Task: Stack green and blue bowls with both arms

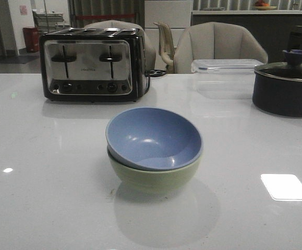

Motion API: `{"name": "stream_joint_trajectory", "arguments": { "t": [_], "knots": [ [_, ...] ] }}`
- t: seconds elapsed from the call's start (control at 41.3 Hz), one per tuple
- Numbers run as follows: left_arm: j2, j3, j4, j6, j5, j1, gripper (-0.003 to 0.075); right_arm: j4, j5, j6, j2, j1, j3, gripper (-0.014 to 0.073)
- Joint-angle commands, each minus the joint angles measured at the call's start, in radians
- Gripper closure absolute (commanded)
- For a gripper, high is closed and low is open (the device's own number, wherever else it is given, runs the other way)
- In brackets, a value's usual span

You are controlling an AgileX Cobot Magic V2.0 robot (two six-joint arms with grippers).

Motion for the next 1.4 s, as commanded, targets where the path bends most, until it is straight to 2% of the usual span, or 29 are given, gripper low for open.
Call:
{"name": "stream_joint_trajectory", "arguments": {
  "t": [0.0,0.678,0.872,1.066,1.235,1.38],
  "knots": [
    [-0.016,0.008,-0.009,-0.003,-0.092,-0.003,0.0622,-0.011,-0.153,-0.003,-0.021,-0.007,0.008,0.0550],
    [-0.016,0.008,-0.009,-0.003,-0.092,-0.003,0.0622,-0.011,-0.177,-0.003,-0.020,0.017,0.007,0.0550],
    [-0.016,0.008,-0.009,-0.003,-0.092,-0.003,0.0622,-0.022,-0.185,0.009,-0.020,-0.032,0.007,0.0550],
    [-0.016,0.008,-0.009,-0.003,-0.092,-0.003,0.0622,-0.020,-0.255,0.013,-0.020,-0.033,0.007,0.0550],
    [-0.016,0.008,-0.009,-0.003,-0.092,-0.003,0.0622,-0.011,-0.278,0.095,-0.020,-0.034,0.007,0.0547],
    [-0.016,0.008,-0.009,-0.003,-0.092,-0.003,0.0622,-0.032,-0.277,0.097,-0.020,-0.034,0.007,0.0547]
  ]
}}
